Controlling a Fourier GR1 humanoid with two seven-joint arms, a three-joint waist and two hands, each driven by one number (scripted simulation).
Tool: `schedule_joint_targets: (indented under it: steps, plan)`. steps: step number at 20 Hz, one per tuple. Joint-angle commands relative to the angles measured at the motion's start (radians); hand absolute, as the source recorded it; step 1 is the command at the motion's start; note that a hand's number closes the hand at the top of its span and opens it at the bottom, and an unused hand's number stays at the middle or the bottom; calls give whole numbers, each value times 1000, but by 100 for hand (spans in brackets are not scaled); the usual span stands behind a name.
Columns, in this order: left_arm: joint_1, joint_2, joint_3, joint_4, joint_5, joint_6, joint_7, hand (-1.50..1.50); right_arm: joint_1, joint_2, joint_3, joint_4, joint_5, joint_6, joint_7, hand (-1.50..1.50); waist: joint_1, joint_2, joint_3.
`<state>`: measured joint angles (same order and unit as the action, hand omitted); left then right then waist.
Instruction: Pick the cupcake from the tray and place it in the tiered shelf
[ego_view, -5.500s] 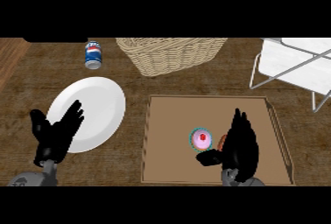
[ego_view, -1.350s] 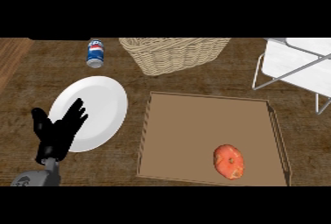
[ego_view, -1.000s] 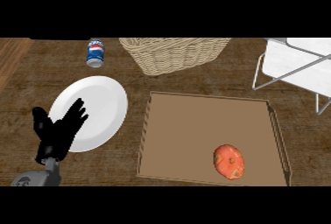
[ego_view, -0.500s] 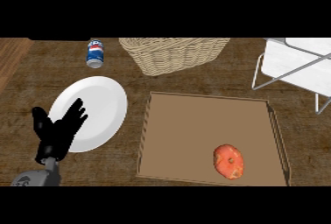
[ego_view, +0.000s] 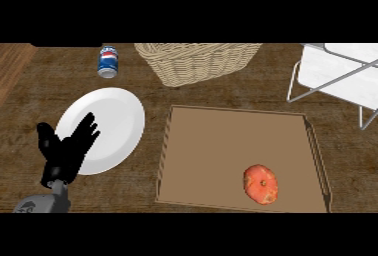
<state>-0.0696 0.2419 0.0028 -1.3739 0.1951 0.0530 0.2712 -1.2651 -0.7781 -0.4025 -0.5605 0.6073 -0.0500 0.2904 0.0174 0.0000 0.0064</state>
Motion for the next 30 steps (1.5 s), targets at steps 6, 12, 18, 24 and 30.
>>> schedule_joint_targets:
  steps: [6,12,18,24,30]
  plan:
    - [43,-13,-6,9,-13,-4,-2,0,-24,1,-181,-4,-177,-94,-7,-150,-5,2,-6]
    - [31,-36,-11,22,-19,8,10,0,-70,-125,-185,-18,-141,-192,67,-150,-6,4,-7]
    - [33,-9,31,48,4,-23,-9,0,14,-229,-252,-12,-155,-280,83,-150,-17,3,-7]
    - [70,25,54,-8,22,-54,8,0,139,-369,-366,-43,-281,-135,78,-150,-26,-4,-6]
    - [36,-27,23,49,-26,-20,-20,0,228,-458,-427,-12,-380,14,27,-150,-22,0,-6]
